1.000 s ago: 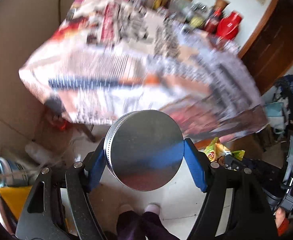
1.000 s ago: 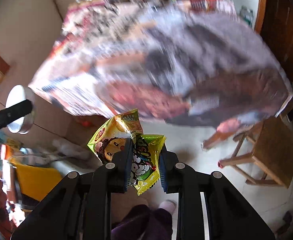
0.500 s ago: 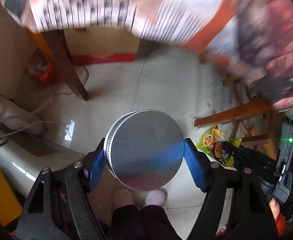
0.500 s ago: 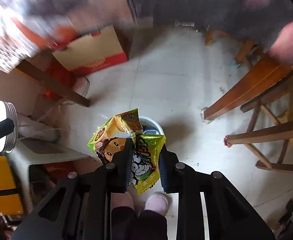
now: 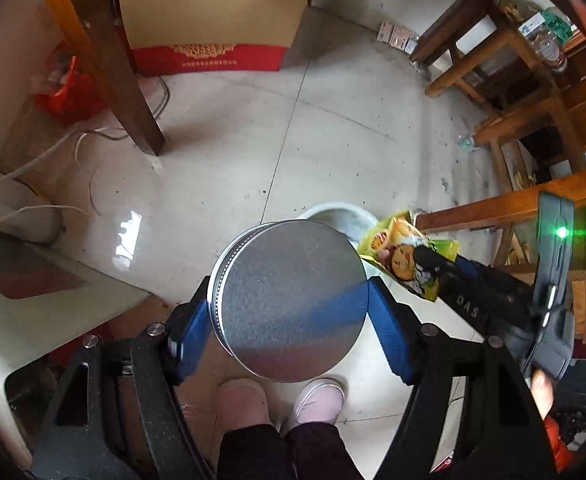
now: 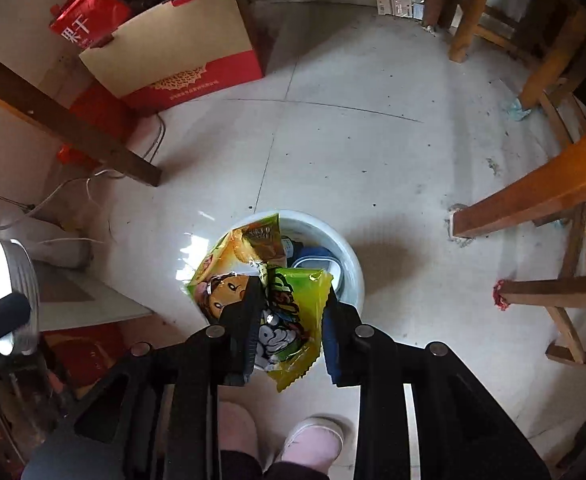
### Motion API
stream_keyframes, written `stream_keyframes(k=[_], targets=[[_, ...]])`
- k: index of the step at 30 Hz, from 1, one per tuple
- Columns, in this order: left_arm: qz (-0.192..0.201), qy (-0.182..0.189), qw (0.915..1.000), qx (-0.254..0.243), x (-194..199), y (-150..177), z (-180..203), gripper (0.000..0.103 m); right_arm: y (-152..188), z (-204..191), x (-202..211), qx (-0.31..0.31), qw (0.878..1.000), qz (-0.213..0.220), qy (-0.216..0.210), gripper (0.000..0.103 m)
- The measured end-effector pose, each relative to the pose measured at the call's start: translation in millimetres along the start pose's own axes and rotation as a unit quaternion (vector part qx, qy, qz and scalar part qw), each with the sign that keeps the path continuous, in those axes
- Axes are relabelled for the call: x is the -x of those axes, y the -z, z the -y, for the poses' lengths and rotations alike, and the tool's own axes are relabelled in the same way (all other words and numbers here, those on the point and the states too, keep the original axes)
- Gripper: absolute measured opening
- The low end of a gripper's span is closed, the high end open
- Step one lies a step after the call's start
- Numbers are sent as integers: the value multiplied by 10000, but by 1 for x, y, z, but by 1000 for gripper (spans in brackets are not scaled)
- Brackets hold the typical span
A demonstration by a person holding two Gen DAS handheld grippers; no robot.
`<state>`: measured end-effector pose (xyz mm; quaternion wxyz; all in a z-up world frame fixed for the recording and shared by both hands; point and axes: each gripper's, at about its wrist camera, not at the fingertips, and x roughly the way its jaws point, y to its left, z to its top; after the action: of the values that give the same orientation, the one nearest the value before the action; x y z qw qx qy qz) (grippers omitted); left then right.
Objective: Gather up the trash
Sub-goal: 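Carry the silver tin and snack packet with both tools over the white bucket, then open the right tool to drop the snack packet while the left tool drops the tin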
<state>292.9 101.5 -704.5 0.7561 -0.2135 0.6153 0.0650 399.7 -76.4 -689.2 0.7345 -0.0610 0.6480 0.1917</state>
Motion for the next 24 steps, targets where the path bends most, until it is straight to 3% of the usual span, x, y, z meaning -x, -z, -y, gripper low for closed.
stream_keyframes(k=[4, 9, 15, 19, 24], targets=[[-102, 27, 9999, -49, -13, 4, 5, 73, 0, 4, -15, -206, 9986, -267, -420, 25], [-220, 86, 9996, -123, -25, 5, 13, 73, 6, 5, -15, -99, 9980, -407, -472, 25], [-356, 285, 9985, -312, -42, 2, 39, 73, 16, 24, 7, -352, 9988, -233, -242, 25], [-597, 656, 9952, -419, -56, -1, 61, 73, 19, 42, 25, -616, 9977, -64, -274, 25], [-720, 639, 9940, -523, -68, -3, 76, 73, 19, 48, 39, -643, 9975, 122, -269, 26]])
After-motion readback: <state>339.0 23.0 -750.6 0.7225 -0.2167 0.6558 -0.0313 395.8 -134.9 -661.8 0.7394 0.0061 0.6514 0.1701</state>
